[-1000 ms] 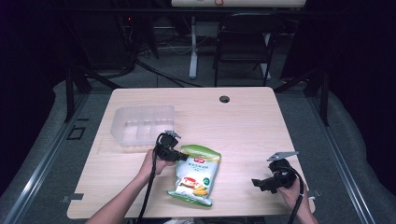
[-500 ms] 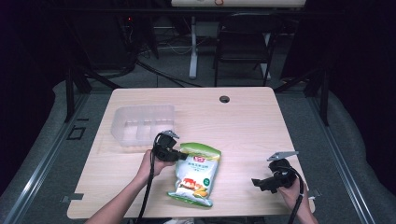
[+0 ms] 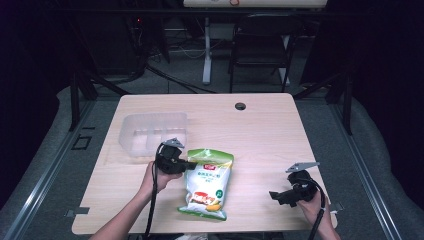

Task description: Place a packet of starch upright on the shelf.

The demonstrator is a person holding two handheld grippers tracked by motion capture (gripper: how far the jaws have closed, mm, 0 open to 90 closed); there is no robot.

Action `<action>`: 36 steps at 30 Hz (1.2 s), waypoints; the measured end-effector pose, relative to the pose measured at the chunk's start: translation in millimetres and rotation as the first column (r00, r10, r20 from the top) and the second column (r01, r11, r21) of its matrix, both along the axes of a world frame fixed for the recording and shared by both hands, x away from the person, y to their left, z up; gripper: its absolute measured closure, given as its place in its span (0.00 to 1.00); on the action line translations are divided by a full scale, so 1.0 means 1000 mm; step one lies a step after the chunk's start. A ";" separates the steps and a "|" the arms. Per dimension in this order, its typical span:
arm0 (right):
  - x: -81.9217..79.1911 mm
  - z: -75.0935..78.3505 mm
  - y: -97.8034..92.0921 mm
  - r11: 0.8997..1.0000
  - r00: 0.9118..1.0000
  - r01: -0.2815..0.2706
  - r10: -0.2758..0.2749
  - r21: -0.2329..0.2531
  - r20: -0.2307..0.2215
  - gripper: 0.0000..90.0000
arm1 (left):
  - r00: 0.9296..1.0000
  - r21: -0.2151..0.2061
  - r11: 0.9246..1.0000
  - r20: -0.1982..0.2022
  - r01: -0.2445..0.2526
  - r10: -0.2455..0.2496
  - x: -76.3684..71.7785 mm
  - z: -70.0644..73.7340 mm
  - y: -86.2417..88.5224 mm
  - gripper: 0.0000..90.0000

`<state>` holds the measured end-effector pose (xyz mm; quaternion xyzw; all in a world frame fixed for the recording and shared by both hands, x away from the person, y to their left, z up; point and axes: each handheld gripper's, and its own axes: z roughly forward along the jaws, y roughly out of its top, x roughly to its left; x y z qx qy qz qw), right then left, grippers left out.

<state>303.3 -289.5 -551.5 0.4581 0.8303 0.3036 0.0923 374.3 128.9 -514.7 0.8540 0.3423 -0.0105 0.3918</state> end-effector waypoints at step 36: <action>0.001 -0.002 -0.002 1.000 1.000 0.022 -0.022 0.002 -0.015 0.01 | 0.968 -0.052 0.992 0.230 0.114 -0.099 -0.064 0.096 0.004 1.00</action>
